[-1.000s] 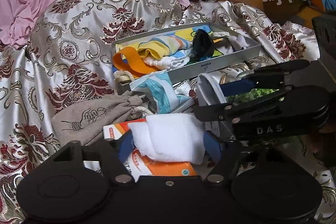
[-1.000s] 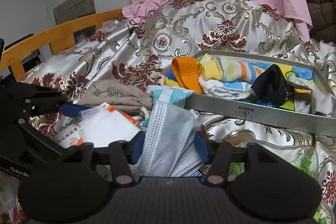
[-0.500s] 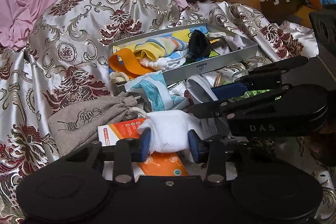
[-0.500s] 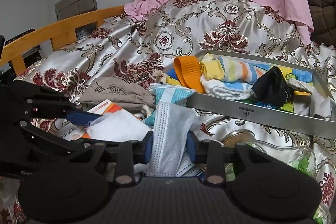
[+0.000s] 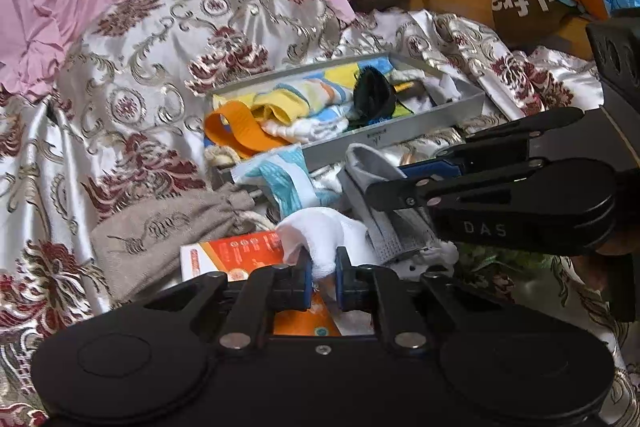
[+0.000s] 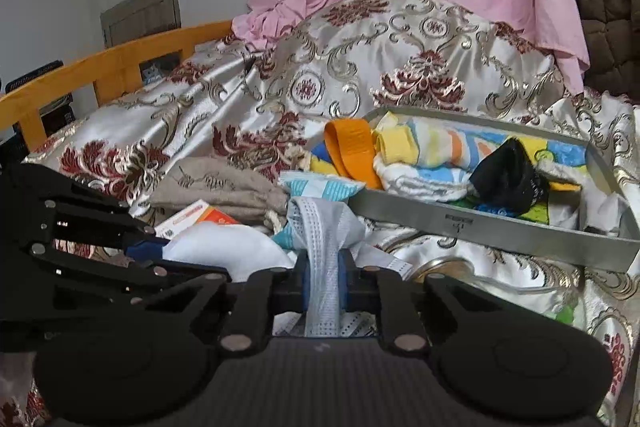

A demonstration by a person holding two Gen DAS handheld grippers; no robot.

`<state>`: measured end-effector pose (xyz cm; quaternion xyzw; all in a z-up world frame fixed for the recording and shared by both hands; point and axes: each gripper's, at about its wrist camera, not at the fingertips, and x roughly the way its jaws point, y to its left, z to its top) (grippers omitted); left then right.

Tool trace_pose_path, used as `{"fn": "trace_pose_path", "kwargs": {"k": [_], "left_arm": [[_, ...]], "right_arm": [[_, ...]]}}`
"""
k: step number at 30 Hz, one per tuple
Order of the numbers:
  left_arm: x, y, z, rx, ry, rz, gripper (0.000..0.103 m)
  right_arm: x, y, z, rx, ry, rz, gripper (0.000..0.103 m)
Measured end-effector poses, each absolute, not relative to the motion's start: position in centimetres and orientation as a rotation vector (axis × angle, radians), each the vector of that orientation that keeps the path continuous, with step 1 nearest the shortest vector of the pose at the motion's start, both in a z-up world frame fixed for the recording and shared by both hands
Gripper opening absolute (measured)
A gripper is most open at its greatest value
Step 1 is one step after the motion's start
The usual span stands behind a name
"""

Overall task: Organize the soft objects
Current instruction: 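Grasp the white cloth with the left tool while the right tool grasps the grey face mask, then lift and carry the white cloth and grey mask with both tools to the frog tray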

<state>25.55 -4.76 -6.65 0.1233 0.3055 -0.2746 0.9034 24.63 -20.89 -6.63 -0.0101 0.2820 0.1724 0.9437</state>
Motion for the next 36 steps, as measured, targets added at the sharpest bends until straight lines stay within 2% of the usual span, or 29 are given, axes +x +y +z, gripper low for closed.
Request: {"fn": "trace_pose_path", "kwargs": {"k": [5,10,27,36], "left_arm": [[24.8,-4.8,-5.3,0.255,0.579,-0.536,0.010],[23.9,-4.7,-4.1,0.246,0.541,-0.506,0.010],[22.9,-3.1,0.1,0.137,0.439,-0.284,0.010],[27.6,-5.4,2.3,0.033,0.398,-0.192,0.010]], "right_arm": [[24.0,-21.1,-5.8,-0.033,0.529,0.334,0.005],[23.6,-21.2,-5.1,-0.044,0.490,0.326,0.003],[23.6,-24.3,-2.4,0.055,0.398,0.278,0.003],[26.8,-27.2,-0.5,0.125,0.325,0.208,0.003]]}}
